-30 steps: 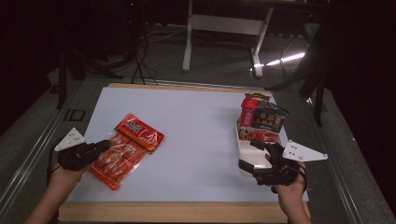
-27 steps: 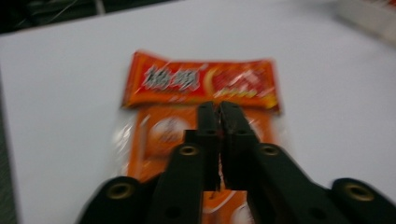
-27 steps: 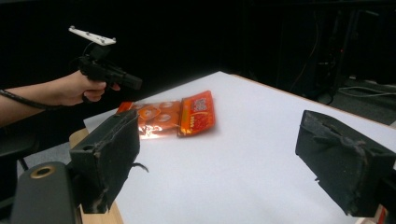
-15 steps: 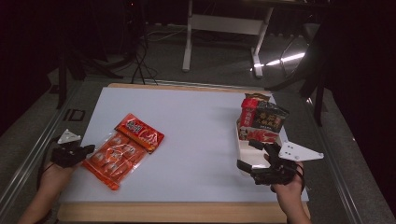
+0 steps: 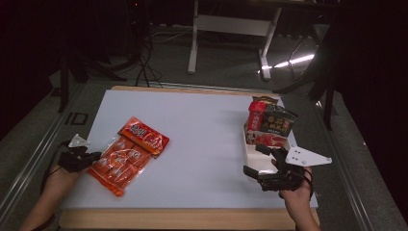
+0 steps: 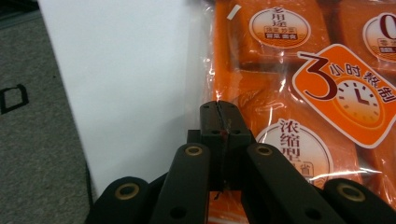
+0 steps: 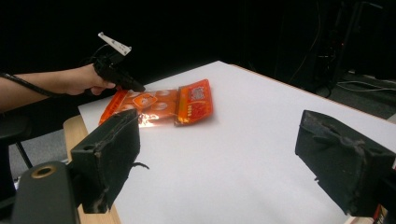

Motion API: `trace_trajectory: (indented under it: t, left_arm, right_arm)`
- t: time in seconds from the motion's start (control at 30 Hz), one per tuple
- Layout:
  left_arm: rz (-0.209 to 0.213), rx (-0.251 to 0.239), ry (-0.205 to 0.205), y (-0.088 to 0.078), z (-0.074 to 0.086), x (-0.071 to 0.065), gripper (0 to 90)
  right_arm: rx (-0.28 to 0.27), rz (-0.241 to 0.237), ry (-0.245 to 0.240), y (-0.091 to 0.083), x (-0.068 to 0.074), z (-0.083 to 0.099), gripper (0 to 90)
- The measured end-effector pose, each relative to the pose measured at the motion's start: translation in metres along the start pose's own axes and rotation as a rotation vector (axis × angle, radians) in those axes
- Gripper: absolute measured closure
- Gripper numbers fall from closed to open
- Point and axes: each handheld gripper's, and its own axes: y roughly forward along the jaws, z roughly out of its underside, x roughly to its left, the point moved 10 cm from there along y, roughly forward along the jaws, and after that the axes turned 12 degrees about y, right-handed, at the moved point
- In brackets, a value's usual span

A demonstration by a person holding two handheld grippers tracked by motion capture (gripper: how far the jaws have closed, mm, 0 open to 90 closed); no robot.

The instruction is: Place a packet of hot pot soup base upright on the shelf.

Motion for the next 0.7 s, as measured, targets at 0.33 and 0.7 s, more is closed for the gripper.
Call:
trace_trajectory:
  t: [0.33, 0.7]
  left_arm:
    - [0.064, -0.002, 0.023, 0.002, -0.007, -0.027, 90.0]
    - [0.128, -0.002, 0.067, 0.005, -0.017, -0.057, 90.0]
  right_arm:
    - [0.010, -0.003, -0.001, 0.002, 0.001, 0.001, 14.0]
    - [0.016, 0.000, -0.009, 0.003, 0.002, 0.001, 14.0]
